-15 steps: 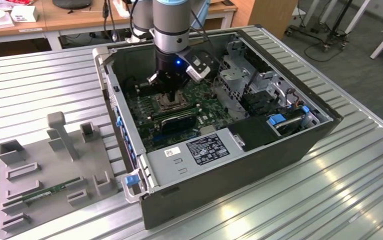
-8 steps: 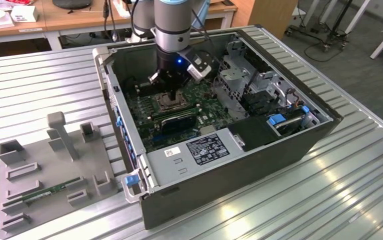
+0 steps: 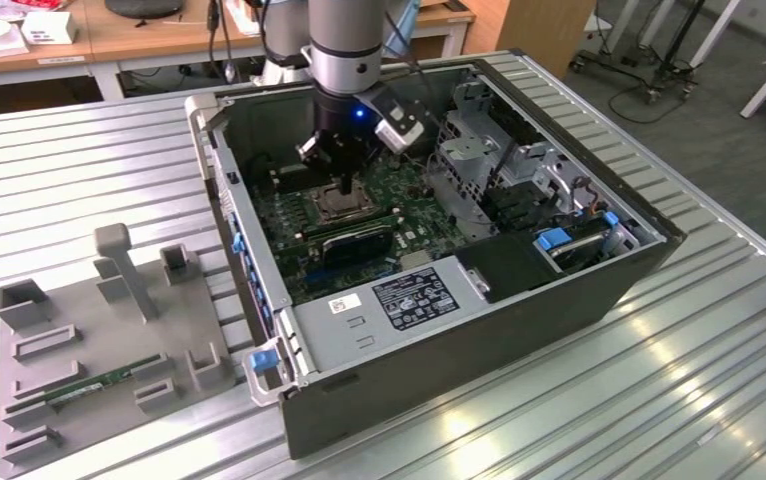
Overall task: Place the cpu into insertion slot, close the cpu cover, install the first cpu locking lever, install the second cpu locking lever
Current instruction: 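Install the second cpu locking lever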
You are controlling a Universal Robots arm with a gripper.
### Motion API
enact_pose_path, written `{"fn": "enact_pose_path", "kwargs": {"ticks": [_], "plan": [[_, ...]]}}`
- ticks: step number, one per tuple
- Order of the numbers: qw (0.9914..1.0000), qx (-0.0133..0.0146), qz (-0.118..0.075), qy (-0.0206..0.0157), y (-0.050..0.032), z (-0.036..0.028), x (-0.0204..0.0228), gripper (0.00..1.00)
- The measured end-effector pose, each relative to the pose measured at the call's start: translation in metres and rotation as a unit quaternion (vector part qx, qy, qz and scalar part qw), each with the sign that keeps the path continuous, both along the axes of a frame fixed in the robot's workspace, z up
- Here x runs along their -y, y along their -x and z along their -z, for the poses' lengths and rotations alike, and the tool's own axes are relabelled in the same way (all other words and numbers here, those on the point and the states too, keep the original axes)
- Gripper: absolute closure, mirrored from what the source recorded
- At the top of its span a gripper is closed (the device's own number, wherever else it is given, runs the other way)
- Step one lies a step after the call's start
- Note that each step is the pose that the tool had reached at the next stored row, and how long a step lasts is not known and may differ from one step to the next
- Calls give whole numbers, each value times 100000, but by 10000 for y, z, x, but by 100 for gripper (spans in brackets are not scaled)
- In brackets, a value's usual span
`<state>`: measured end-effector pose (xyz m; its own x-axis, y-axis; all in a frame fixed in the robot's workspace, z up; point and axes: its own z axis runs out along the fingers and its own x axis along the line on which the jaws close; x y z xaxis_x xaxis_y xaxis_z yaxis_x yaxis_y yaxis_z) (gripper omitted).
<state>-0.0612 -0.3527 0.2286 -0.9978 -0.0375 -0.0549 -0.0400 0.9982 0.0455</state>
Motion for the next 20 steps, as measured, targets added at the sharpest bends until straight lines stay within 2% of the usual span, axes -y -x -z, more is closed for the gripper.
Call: {"fn": "enact_pose_path", "kwargs": {"ticks": [6,10,20], "plan": [[100000,1,-1,-1,-1,-102,-10,89],[100000,-2,-5,-5,-13,-103,-24,89],[100000,0,0,-6,-20,-111,-25,89]]}}
